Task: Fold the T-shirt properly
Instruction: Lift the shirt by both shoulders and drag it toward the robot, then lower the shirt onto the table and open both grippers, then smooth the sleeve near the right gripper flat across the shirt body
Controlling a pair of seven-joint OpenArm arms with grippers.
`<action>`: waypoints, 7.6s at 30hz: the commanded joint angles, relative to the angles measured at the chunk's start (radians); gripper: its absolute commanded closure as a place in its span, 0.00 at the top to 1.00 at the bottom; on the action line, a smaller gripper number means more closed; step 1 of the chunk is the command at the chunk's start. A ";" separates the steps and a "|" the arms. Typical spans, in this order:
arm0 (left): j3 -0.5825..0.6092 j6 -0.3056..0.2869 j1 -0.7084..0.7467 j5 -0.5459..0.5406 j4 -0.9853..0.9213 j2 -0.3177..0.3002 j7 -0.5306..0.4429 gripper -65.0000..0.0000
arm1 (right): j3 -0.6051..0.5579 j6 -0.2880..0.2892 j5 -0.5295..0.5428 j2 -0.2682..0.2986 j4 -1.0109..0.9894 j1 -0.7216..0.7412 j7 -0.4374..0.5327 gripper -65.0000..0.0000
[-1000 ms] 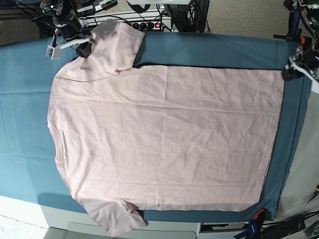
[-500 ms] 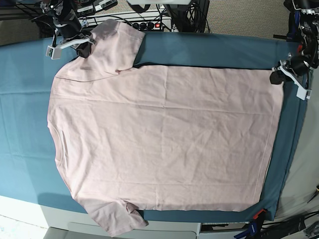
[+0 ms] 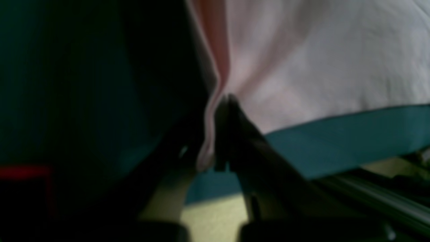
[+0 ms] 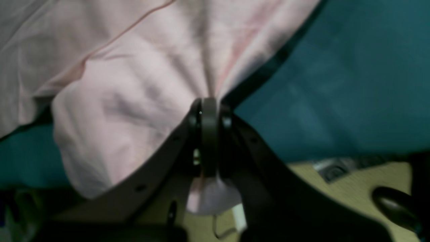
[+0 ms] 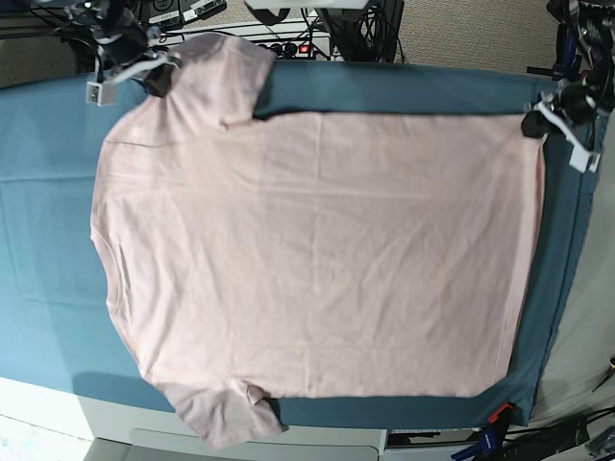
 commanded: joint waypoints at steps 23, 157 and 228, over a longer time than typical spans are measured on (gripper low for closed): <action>-0.080 -0.045 0.225 -0.091 0.084 0.002 0.036 0.00 | 0.112 0.007 0.120 0.088 -0.002 -0.205 -0.140 0.00; 0.080 0.096 -0.064 0.264 0.282 0.066 -0.167 0.50 | 0.034 0.114 -0.185 0.083 -0.176 0.496 -0.004 0.42; 0.077 -0.040 0.166 0.237 0.481 0.035 -0.059 0.50 | 0.280 0.367 0.396 -0.077 -0.146 0.235 -0.350 0.00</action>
